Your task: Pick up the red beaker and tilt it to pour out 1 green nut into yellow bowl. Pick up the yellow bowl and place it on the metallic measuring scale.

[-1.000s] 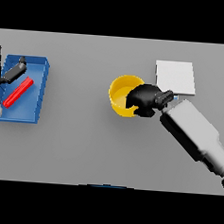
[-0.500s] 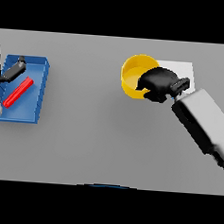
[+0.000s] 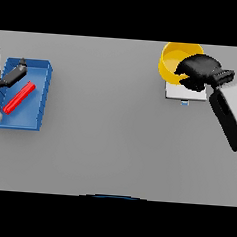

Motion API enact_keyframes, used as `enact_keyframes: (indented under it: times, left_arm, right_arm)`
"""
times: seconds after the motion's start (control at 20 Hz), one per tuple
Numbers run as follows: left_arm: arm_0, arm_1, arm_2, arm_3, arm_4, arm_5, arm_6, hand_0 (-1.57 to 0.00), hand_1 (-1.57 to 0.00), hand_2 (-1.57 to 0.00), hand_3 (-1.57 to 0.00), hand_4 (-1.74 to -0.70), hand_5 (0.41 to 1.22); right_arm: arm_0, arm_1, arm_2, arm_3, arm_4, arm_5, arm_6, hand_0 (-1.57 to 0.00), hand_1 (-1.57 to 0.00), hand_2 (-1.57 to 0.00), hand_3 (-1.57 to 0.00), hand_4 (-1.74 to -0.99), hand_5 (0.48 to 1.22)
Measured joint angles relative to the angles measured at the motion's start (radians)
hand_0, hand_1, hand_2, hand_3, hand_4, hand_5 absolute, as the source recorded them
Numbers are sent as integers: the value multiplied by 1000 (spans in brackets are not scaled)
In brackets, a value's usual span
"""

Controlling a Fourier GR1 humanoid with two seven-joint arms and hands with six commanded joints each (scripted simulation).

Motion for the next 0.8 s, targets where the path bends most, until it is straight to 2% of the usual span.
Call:
enact_keyframes:
  times: [0.15, 0.25, 0.4, 0.45, 0.6, 0.75, 0.8]
  left_arm:
    - [-5, 7, 9, 8, 3, -1, -1, 1, 1, 1, 1, -725, 685]
    - [4, 17, 9, -2, 2, -7, -4, 1, 1, 1, 1, -721, 682]
    - [4, 12, 5, 1, -2, -7, 5, 1, 1, 1, 1, -722, 681]
    - [7, 12, 6, 5, -2, -5, 1, 1, 1, 1, 1, -722, 679]
    - [16, 8, 7, -2, 6, -6, -12, 1, 1, 1, 1, -728, 675]
    - [1, 11, 6, 7, 3, -10, -9, 1, 1, 1, 1, -723, 671]
    - [-3, 17, 9, 20, 1, -10, -12, 1, 1, 1, 1, -723, 669]
  right_arm:
    - [-14, 1, -13, 103, 23, -60, -5, -1571, -1571, -1478, -1230, -1741, 1221]
    - [-23, 11, -17, 177, 36, -101, -29, -1571, -1571, -1439, -1283, -1741, 1221]
    - [-16, 10, -27, 252, 37, -134, -59, -1571, -1571, -1396, -1362, -1741, 1221]
    - [-15, 20, -26, 277, 42, -142, -50, -1571, -1571, -1397, -1352, -1741, 1221]
    - [-26, 28, -32, 318, 37, -158, -77, -1571, -1571, -1362, -1338, -1741, 1221]
    - [-30, 49, -40, 352, 25, -178, -111, -1556, -1571, -1338, -1436, -1741, 1221]
    - [-34, 47, -41, 353, 22, -170, -109, -1501, -1571, -1330, -1463, -1741, 1221]
